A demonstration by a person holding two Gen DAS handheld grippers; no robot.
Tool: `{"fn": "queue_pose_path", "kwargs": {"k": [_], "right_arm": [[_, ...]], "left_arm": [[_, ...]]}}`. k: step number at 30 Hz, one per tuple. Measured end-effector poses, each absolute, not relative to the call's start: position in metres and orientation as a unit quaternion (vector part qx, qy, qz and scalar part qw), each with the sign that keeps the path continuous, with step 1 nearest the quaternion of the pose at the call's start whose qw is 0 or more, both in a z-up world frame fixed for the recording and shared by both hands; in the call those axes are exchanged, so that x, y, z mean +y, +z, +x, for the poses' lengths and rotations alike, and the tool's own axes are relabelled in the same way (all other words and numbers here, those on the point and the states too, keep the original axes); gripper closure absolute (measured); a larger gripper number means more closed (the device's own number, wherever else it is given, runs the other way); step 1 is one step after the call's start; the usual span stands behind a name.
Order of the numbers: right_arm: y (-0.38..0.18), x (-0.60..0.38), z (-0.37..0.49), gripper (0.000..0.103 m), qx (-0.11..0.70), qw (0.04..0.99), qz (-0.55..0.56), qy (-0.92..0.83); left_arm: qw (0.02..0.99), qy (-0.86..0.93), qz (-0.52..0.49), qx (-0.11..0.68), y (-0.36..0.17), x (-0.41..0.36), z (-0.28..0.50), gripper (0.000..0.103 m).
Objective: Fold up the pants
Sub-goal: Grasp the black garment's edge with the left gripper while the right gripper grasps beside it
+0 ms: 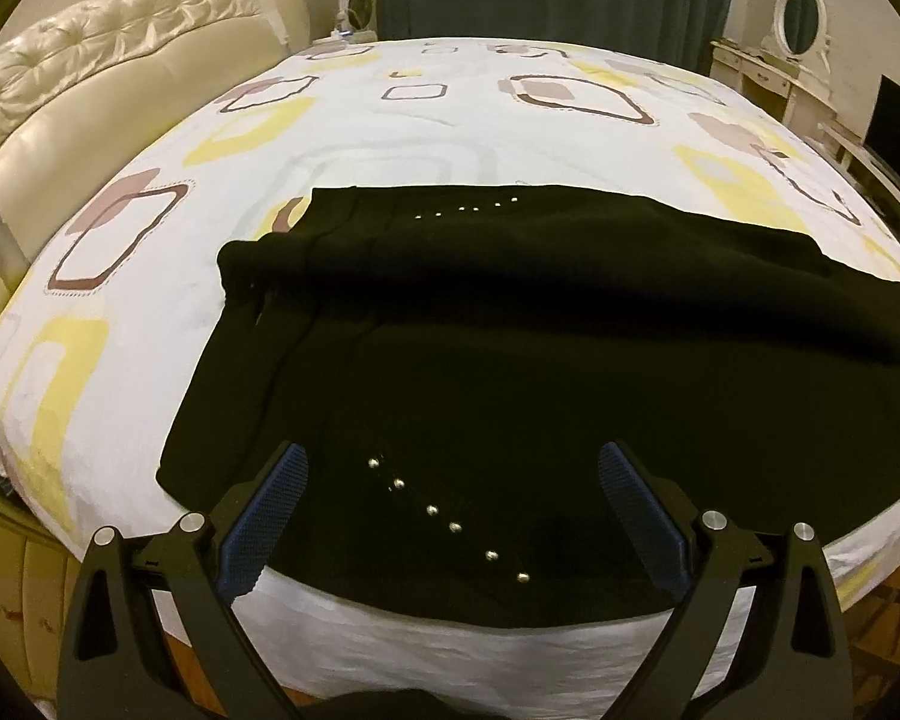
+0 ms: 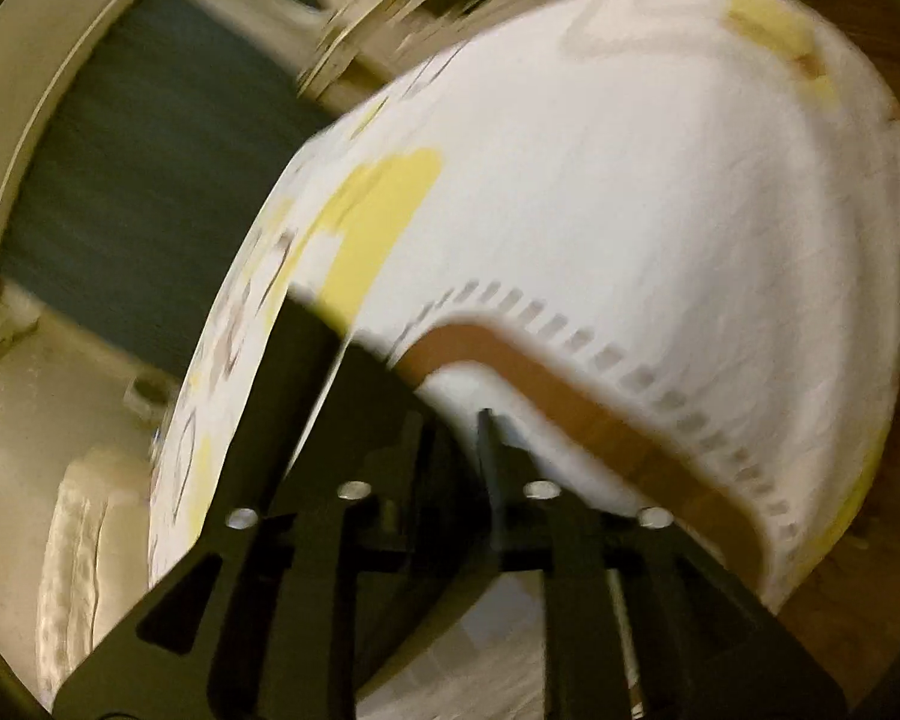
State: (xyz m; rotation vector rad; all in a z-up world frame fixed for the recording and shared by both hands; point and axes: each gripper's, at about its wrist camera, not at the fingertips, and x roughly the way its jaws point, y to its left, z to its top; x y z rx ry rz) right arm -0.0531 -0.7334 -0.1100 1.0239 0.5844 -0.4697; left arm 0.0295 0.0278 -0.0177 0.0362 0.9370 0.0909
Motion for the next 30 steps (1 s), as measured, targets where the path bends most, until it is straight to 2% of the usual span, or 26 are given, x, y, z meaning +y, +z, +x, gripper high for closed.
{"fn": "queue_pose_path", "kwargs": {"k": [2,4,7,10,14,18,24,30], "right_arm": [[-0.098,-0.73,-0.054,0.076,0.293,0.806,0.454,-0.243],[-0.072,-0.71,-0.04,0.063,0.313,0.836,0.392,-0.222],[-0.035,-0.661,-0.009,0.049,0.315,0.883,0.316,-0.148],[-0.008,-0.594,0.037,0.039,0.329,0.908,0.256,-0.029],[0.002,-0.483,0.119,0.038,0.392,0.886,0.188,0.158],[-0.01,-0.384,0.16,0.038,0.436,0.864,0.102,0.23],[-0.034,-0.306,0.23,0.037,0.489,0.83,0.044,0.265],[-0.06,-0.279,0.267,0.036,0.52,0.808,-0.008,0.276]], "left_arm": [[0.89,0.029,0.02,0.454,-0.017,0.032,0.033,0.006],[0.888,0.011,0.018,0.459,-0.016,0.039,0.039,0.006],[0.887,-0.001,0.024,0.46,-0.011,0.055,0.052,0.006],[0.892,-0.008,0.035,0.451,-0.004,0.079,0.067,0.006],[0.895,-0.029,0.019,0.445,0.01,0.126,0.103,0.006],[0.882,-0.06,-0.006,0.467,0.011,0.161,0.154,0.006],[0.858,-0.09,-0.038,0.504,-0.017,0.196,0.233,0.006],[0.834,-0.136,-0.021,0.534,-0.051,0.192,0.267,0.006]]}}
